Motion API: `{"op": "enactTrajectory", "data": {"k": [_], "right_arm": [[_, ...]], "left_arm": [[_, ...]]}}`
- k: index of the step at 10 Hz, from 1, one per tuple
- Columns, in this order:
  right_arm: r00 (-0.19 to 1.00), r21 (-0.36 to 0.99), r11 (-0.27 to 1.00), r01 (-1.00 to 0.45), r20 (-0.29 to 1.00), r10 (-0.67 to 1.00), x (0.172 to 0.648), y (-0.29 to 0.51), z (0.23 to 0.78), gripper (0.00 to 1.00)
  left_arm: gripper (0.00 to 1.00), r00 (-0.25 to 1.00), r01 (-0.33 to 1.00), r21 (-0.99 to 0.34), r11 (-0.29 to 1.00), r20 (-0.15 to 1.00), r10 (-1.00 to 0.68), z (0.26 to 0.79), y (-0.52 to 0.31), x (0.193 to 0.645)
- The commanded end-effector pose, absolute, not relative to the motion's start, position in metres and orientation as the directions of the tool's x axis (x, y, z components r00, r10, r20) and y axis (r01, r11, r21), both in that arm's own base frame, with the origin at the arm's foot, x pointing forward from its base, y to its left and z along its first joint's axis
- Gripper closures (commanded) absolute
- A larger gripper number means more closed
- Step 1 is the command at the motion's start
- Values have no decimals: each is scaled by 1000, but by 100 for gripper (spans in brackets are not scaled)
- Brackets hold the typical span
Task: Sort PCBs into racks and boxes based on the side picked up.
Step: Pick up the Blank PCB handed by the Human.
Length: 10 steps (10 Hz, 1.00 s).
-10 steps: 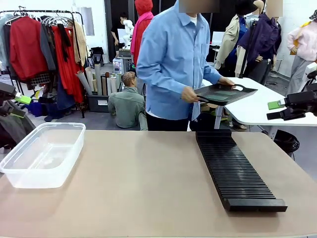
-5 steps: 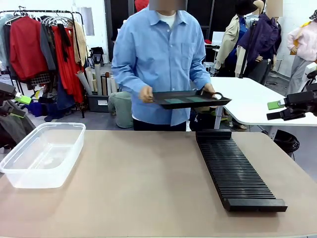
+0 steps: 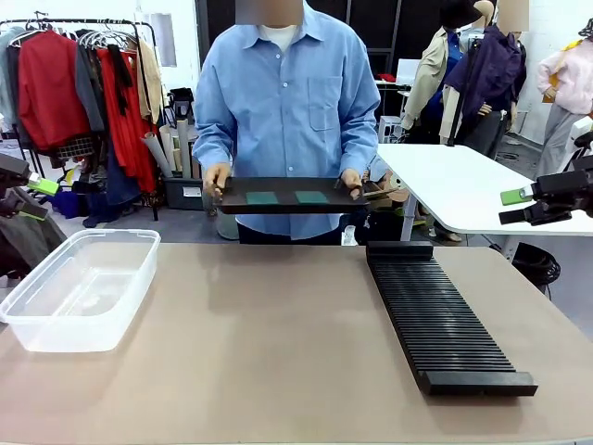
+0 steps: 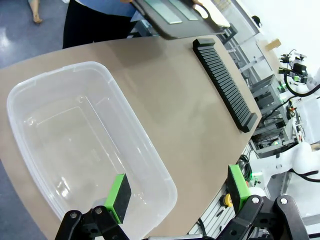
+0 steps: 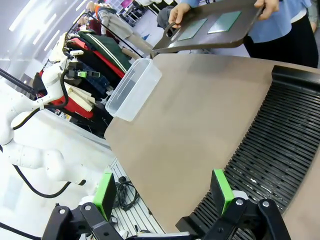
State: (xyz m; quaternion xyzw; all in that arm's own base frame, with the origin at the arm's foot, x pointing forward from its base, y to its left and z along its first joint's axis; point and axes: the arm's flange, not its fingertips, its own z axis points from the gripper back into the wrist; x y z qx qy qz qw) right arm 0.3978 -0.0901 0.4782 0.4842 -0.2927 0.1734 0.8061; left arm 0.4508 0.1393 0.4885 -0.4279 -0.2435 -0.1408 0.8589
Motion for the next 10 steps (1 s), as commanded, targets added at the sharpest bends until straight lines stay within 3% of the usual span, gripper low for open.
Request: {"op": "enactTrajectory", "data": {"k": [1, 10], "right_arm": [[770, 684, 471, -558, 638, -14, 400, -90, 481, 0], [770, 684, 471, -558, 638, -14, 400, -90, 481, 0]], "left_arm": [[0, 842, 451, -665, 596, 538, -36, 491, 139, 449], [0, 842, 451, -665, 596, 538, -36, 491, 139, 449]]}}
